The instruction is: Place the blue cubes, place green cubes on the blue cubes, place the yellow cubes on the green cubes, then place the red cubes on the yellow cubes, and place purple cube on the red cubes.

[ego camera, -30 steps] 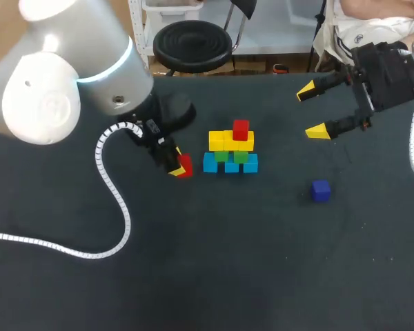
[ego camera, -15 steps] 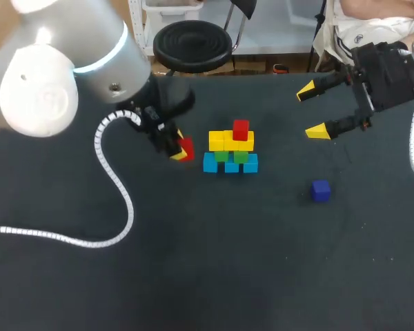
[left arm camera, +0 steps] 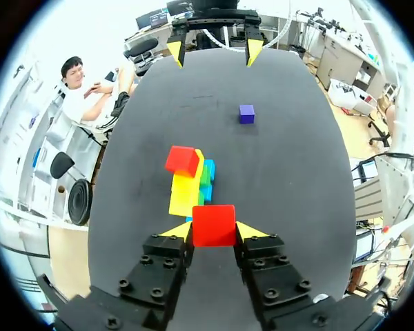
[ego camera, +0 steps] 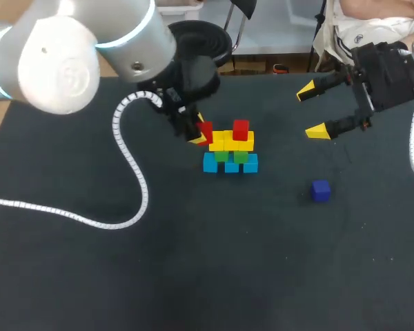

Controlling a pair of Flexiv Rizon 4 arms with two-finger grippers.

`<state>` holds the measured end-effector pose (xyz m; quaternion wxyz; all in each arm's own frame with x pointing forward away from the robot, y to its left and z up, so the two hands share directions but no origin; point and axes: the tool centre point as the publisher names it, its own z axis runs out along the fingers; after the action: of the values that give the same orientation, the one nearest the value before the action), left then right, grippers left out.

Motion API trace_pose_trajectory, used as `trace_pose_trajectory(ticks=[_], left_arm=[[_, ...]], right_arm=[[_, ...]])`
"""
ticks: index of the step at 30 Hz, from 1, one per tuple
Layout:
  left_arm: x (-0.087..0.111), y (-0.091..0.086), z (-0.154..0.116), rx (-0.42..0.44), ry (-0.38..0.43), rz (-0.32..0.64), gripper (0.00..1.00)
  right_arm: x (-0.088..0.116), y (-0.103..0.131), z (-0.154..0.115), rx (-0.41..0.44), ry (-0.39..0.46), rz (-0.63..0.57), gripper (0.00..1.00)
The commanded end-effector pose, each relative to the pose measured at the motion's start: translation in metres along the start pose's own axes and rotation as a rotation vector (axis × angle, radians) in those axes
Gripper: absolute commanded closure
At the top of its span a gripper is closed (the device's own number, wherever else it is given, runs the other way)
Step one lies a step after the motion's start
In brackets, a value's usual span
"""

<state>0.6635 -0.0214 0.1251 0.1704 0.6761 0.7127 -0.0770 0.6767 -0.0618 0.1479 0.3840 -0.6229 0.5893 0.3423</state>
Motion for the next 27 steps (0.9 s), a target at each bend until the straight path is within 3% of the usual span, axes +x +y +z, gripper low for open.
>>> trace_pose_trajectory(ticks=[1,27], left_arm=[[-0.015,0.008,0.008,0.018,0.039,0.008,1.0],[-0.027,0.013,0.034,0.05,0.067,-0.005,1.0]], right_arm=[[0.0,0.0,0.0,0.0,-0.001,-0.001,0.0],[0.0,0.0,0.0,0.0,-0.001,-0.001,0.0]])
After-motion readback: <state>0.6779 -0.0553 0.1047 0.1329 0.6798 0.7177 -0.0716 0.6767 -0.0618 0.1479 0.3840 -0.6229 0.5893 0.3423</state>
